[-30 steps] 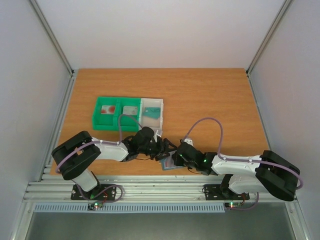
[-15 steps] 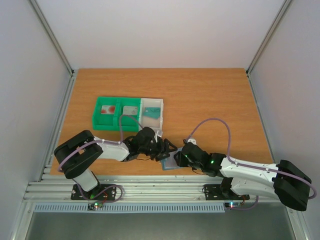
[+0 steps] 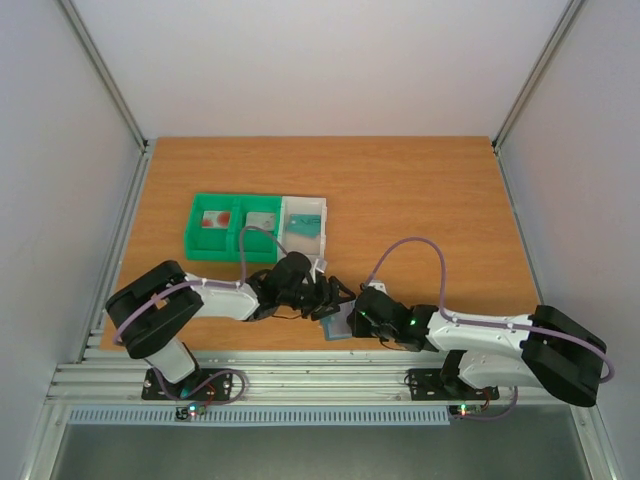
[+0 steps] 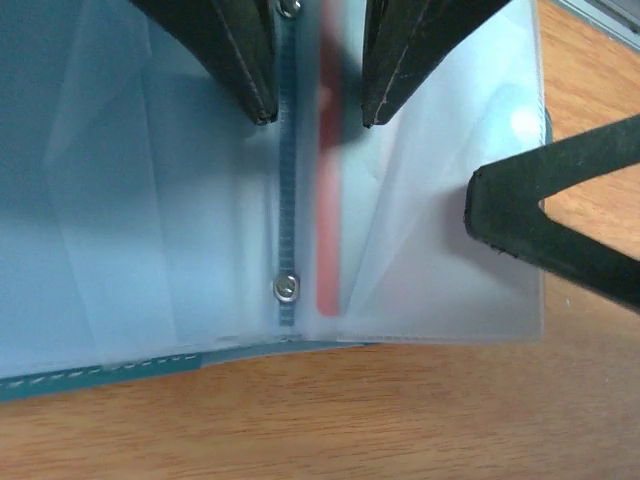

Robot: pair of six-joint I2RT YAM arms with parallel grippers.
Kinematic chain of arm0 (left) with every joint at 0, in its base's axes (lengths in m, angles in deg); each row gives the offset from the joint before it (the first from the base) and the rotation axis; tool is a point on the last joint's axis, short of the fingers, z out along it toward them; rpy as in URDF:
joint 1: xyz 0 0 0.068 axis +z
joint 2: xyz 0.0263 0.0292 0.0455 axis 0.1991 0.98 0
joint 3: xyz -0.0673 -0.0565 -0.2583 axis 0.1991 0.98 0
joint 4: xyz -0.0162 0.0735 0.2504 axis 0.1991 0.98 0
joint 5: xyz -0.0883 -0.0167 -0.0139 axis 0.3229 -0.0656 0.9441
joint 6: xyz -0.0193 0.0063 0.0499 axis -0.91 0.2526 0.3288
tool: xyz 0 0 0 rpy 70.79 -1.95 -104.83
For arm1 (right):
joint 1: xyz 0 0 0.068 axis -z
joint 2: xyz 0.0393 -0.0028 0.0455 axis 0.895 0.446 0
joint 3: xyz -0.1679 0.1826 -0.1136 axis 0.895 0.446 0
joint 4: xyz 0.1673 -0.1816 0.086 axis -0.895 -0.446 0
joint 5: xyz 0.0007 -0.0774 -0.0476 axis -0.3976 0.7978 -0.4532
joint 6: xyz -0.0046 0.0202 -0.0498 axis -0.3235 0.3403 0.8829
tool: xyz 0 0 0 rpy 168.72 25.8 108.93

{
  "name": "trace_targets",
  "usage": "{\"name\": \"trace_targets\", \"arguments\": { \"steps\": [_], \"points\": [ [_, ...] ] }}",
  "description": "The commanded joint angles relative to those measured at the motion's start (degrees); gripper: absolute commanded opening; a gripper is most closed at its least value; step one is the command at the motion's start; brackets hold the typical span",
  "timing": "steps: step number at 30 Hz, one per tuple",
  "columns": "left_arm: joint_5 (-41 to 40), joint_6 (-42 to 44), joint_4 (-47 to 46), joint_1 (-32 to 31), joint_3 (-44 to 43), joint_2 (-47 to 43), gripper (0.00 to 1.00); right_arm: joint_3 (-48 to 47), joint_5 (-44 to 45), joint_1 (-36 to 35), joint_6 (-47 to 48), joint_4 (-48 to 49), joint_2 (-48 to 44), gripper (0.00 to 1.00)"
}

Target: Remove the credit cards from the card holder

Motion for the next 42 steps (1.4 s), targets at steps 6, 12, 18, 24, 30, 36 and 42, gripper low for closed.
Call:
{"name": "trace_targets", "arguments": {
  "steps": [6,12,18,24,30,36,42],
  "points": [
    [-6.6,8.8,17.9,1.8,-1.5,-8.9,0.71,1.2,0.3,-0.4,-2.5,3.6,5.0,0.13],
    [-6.7,10.5,20.7,2.5,-1.3,-9.4,0.72,2.6,0.6,-0.4,-3.3,4.3,4.4,0.11],
    [-4.7,10.2,17.0,2.5,-1.2,-7.7,0.72,2.4,0.5,-0.4,-3.3,4.5,4.6,0.11],
    [-3.8,10.0,15.2,2.5,-1.8,-6.0,0.72,2.3,0.6,-0.4,-3.2,4.4,4.7,0.12],
    [-3.1,9.5,12.2,2.5,-1.9,-4.5,0.71,2.2,0.5,-0.3,-3.1,4.8,5.0,0.12],
    [-1.9,8.7,9.4,2.4,-2.5,-3.2,0.71,2.2,0.4,-0.4,-3.1,5.1,5.4,0.13],
    [-1.8,8.6,8.4,1.9,-2.8,-2.9,0.71,2.2,0.3,-0.4,-3.0,5.5,5.6,0.13]
  ]
}}
